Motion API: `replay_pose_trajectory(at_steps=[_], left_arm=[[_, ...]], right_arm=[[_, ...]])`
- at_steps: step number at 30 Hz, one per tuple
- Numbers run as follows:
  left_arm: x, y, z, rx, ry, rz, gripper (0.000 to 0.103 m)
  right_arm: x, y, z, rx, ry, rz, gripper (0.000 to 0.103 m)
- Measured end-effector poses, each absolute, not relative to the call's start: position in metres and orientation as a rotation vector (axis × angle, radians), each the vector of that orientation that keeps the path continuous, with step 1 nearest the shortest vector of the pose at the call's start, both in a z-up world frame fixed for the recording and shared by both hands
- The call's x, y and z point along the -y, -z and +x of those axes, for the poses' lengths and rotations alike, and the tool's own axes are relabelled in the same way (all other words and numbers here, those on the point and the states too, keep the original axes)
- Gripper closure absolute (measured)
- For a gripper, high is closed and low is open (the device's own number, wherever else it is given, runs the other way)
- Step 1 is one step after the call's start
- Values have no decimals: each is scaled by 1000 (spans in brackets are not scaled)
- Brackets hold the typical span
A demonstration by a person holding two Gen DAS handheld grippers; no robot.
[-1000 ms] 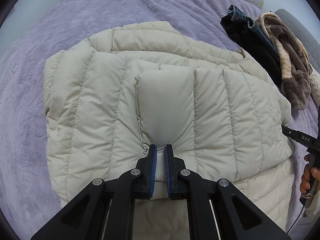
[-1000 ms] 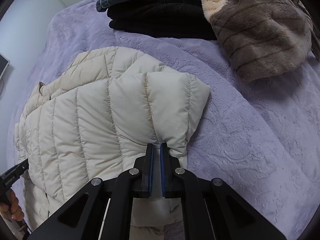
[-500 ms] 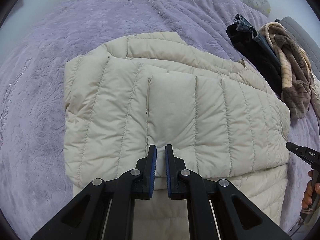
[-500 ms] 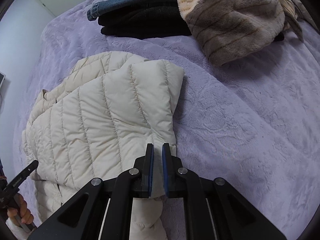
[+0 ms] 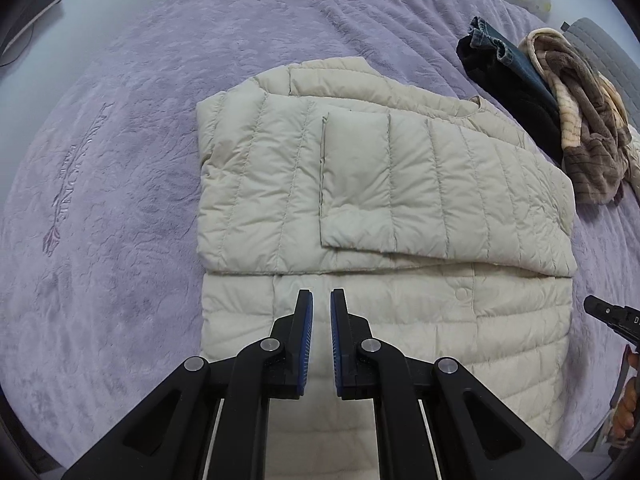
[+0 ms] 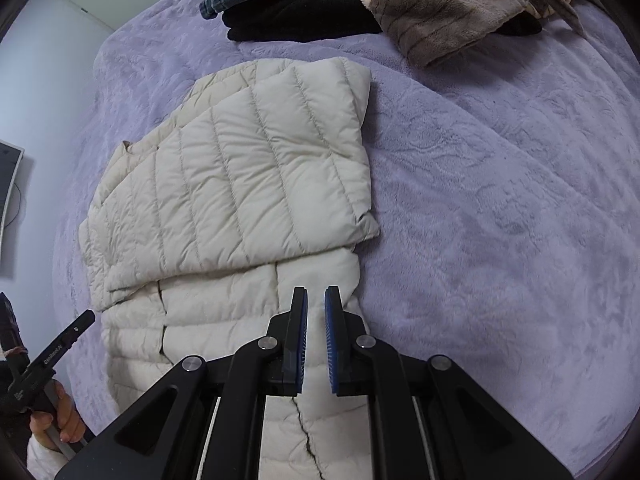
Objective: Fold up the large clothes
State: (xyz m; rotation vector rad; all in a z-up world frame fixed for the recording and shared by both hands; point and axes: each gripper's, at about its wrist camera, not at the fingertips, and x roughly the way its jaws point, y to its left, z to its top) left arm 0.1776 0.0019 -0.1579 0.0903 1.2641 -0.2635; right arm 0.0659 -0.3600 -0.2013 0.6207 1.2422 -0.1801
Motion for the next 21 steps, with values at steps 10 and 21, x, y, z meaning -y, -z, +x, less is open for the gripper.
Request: replay_pose_trajectory(at_steps=[10, 21], left_arm=[[-20, 145, 143, -1294, 253, 88, 92], [-47, 145, 112, -1349, 238, 53, 92]], right_arm=[[329, 173, 42, -1232, 151, 603, 27], [312, 152, 24, -1230, 145, 604, 24]])
